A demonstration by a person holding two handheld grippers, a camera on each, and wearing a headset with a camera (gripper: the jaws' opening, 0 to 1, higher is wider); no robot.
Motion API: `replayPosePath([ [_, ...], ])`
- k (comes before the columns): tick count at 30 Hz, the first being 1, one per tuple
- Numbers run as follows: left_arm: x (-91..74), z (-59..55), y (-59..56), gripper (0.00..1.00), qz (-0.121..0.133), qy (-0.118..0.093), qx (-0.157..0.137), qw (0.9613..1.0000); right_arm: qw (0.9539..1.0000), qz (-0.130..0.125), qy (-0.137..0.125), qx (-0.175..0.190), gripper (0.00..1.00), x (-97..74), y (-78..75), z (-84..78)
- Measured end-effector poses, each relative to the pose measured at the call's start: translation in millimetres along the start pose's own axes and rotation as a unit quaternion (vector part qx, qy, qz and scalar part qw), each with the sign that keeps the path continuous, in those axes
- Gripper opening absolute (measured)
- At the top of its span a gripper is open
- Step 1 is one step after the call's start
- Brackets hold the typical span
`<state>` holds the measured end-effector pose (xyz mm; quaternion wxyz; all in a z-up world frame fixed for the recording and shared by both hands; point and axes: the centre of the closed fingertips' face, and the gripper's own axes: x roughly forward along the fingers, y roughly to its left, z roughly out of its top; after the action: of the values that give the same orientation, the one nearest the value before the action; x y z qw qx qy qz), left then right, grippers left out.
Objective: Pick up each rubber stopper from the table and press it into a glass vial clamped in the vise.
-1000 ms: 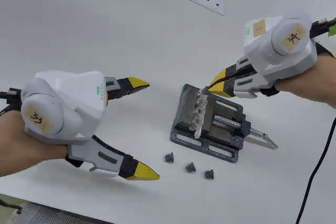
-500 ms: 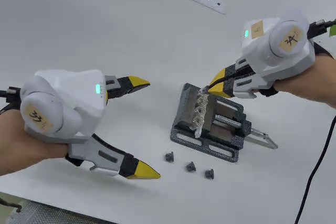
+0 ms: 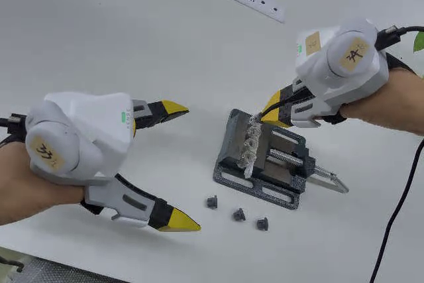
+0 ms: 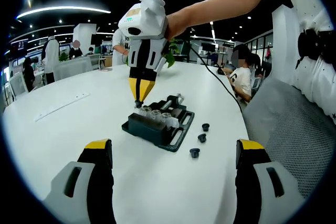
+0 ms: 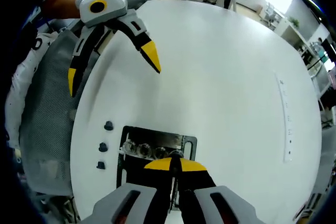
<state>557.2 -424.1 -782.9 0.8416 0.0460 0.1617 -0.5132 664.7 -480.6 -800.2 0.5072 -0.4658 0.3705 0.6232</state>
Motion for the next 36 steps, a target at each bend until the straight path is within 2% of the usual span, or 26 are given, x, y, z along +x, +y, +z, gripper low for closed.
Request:
replayPosePath([
  [21, 0.2, 1.0, 3.4, 0.97, 0.001, -0.005, -0.002, 1.0000, 0.9994, 0.018, 0.020, 0.023, 0.00, 3.2, -2.6, 4.5],
  [26, 0.2, 0.6, 3.7, 0.97, 0.001, -0.005, -0.002, 1.0000, 0.9991, 0.022, 0.034, 0.009, 0.00, 4.1, -1.9, 5.5],
  [36, 0.0, 1.5, 4.5, 0.97, 0.002, -0.006, -0.003, 1.0000, 0.9979, 0.033, 0.055, 0.012, 0.00, 4.7, -0.9, 5.0],
])
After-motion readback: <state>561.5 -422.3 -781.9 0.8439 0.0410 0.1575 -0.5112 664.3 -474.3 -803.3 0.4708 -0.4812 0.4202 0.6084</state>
